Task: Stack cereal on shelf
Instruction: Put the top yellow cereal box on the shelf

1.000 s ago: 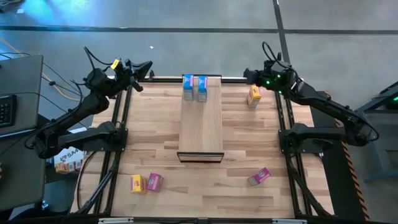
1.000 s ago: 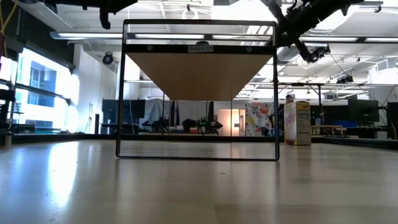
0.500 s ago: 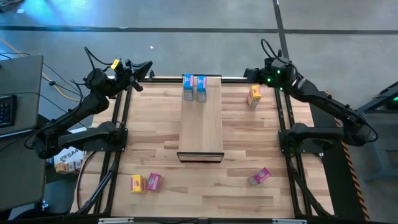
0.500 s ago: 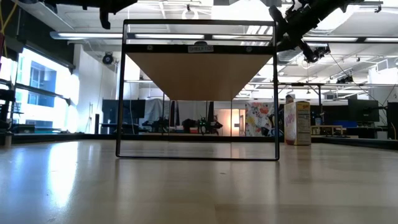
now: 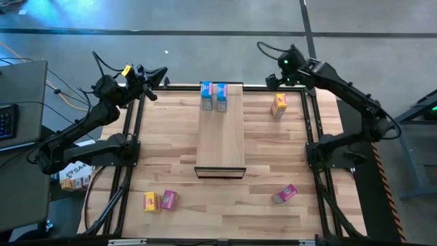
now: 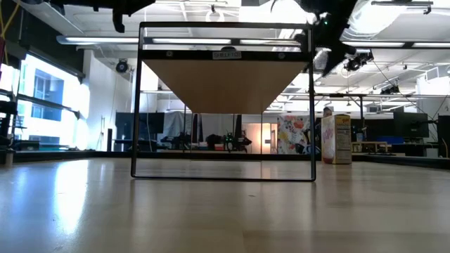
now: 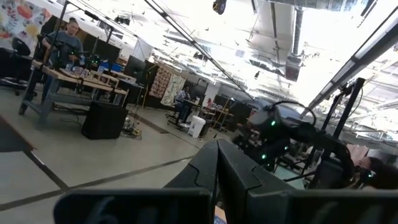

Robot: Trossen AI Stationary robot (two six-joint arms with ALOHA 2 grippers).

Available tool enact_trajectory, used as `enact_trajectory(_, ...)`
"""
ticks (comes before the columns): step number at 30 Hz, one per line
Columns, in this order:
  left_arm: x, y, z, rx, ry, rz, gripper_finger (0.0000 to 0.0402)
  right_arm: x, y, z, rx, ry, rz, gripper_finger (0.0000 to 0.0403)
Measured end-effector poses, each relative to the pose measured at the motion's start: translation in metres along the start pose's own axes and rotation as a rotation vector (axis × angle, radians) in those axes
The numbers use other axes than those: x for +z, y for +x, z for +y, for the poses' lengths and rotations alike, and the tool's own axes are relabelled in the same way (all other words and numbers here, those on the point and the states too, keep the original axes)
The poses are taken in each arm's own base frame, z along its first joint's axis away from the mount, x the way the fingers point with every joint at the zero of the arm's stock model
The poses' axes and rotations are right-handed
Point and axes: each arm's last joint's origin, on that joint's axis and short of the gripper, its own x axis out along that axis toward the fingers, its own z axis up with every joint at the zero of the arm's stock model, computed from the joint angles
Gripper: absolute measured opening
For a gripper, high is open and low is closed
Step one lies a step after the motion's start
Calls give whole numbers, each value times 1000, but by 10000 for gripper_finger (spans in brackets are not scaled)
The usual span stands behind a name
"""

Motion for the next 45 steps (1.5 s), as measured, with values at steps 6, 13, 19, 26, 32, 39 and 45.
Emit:
enact_trajectory(6, 0, 0, 0, 0, 0, 0, 0, -40, 31, -6, -135, 91, 219, 355)
enact_trajectory(13, 0, 0, 0, 0, -7, -1, 0, -66, 71, -3, -78, 244, 142, 355)
enact_trajectory(19, 0, 0, 0, -1, -8, -2, 0, -83, 88, -9, -238, 279, 99, 355)
enact_trajectory(26, 0, 0, 0, -2, -9, -4, 0, -92, 99, -7, -167, 345, 88, 355)
enact_trajectory(32, 0, 0, 0, -2, -10, -4, 0, -100, 104, -10, -204, 377, 87, 353)
enact_trajectory(39, 0, 0, 0, -2, -10, -4, 0, -113, 111, -11, -194, 452, 120, 295)
enact_trajectory(45, 0, 0, 0, -2, -26, -3, 0, -110, 108, -7, -129, 433, 147, 233)
